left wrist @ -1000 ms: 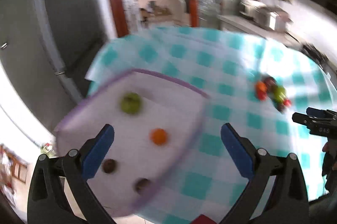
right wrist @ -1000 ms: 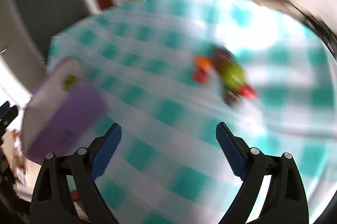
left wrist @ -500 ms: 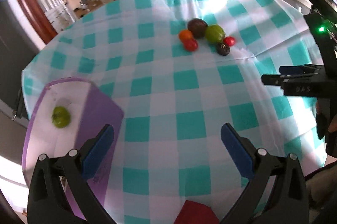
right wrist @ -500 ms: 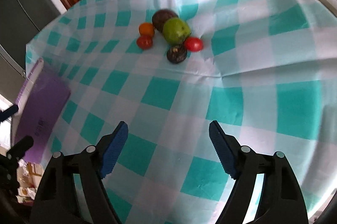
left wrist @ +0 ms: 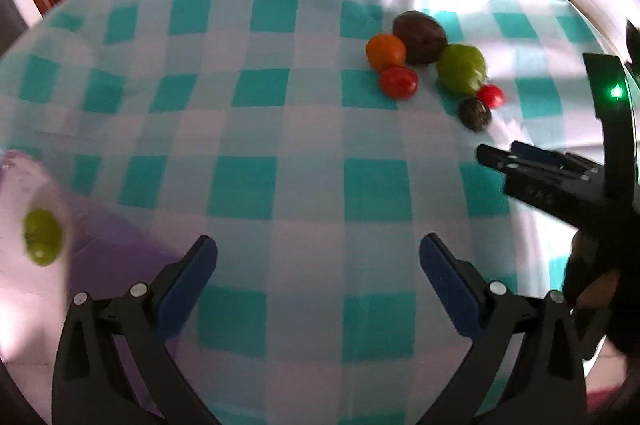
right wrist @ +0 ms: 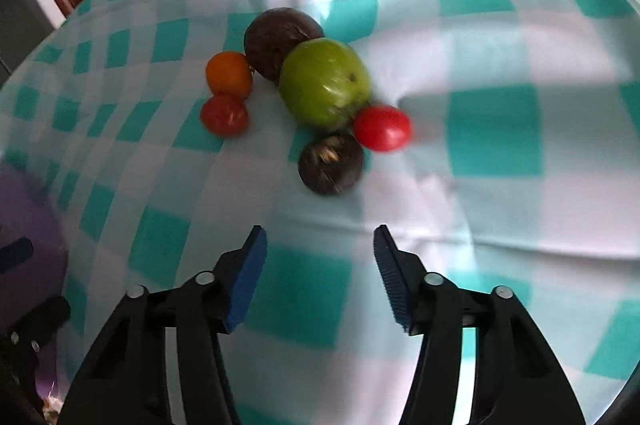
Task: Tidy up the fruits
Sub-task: 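Withdraw both tools from the box toward the remaining fruits, then grasp the red tomato with the left tool while the right tool grasps a dark fruit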
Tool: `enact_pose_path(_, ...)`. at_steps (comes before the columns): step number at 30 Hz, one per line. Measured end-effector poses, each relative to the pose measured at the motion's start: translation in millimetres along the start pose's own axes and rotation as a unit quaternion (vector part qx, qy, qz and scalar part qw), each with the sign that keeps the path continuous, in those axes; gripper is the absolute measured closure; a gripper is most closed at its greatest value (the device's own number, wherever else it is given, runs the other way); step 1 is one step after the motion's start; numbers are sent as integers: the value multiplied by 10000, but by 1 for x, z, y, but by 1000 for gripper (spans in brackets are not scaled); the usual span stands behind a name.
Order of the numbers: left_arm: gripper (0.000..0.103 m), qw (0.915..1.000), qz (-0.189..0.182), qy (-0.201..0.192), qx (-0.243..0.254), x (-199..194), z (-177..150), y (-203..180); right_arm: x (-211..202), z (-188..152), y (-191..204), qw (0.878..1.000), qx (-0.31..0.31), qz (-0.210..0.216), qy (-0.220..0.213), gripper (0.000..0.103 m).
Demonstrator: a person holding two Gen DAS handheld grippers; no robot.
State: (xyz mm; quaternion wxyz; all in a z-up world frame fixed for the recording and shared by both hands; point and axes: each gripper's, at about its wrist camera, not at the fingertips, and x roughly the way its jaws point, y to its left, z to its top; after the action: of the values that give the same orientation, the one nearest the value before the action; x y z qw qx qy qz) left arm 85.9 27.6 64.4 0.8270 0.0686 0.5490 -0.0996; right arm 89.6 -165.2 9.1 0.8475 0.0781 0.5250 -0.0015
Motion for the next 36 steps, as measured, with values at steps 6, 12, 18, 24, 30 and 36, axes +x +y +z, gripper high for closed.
enact_pose_path(6,2,9995,54,-307,-5,33,26,-3,22,17,10,9980,204,-514,-301,56)
enact_pose_path(12,2,9977,-6,-666,-99,49,55,-2,28,21,12,9956,207,-680,-611,58)
enact_pose_path(18,2,9966,-261,-749,-225,67,84,-7,31,18,11,9951,122,-600,-772,58)
enact_pose_path(24,2,9963,-485,-686,-160,85,100,-25,23,4,-1,9951,-1,-634,-758,64)
enact_pose_path(30,17,9948,-496,-828,327,102,107,-61,3,-30,-24,9951,237,-707,-657,64)
enact_pose_path(36,63,9923,-420,-938,689,110,108,-79,-13,-48,-26,9952,277,-733,-594,64)
